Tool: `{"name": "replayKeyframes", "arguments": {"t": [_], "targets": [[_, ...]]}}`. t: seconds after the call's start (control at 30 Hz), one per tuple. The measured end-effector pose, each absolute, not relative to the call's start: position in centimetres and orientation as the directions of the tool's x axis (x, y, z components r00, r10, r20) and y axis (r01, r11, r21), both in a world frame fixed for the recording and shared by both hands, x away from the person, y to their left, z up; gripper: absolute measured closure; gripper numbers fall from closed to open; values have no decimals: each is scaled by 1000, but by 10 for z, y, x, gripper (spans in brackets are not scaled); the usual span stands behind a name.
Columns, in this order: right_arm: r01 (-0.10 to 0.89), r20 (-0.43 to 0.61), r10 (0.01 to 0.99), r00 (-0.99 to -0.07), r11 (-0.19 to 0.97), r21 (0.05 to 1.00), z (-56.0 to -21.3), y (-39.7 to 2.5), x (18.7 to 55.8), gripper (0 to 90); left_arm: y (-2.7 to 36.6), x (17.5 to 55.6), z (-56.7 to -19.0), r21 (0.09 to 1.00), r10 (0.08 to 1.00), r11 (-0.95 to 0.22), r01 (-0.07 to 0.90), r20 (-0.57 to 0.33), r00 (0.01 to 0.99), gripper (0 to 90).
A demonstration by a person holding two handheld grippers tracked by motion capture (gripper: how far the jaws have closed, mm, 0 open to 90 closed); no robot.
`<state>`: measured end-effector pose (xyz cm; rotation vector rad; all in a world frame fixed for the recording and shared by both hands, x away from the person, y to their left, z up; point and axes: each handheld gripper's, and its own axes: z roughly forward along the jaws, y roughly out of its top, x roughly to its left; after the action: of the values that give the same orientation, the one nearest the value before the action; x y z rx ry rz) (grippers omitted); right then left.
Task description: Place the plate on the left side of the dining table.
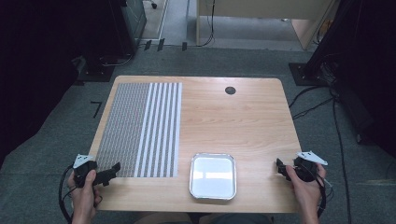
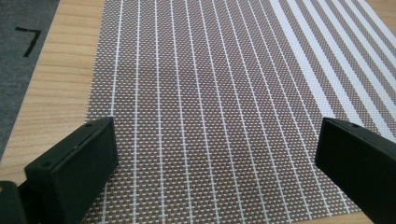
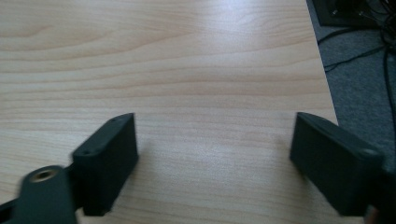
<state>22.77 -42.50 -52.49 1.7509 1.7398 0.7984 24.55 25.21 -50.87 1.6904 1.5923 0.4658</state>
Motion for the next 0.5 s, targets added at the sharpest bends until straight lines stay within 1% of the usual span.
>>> {"name": "replayKeyframes", "arguments": {"t": [0.07,0.2,0.27,0.37,0.47,0.5], "targets": [[684,29,1000,-5,-18,730,-525,-423,228,124,252,245,-508,727,959,65,684,-235,159,0],[679,34,999,13,-34,733,-525,-423,228,140,251,244,-505,725,953,78,684,-255,162,0],[674,62,998,31,-67,736,-524,-424,227,143,250,245,-504,727,951,89,681,-265,158,0],[662,79,996,34,-81,745,-521,-423,226,143,249,246,-500,731,939,96,675,-291,182,0],[649,85,996,37,-89,756,-517,-422,226,143,245,247,-498,736,937,84,672,-287,197,0],[635,96,995,36,-97,767,-514,-421,225,143,240,247,-496,742,949,73,667,-258,183,29]]}}
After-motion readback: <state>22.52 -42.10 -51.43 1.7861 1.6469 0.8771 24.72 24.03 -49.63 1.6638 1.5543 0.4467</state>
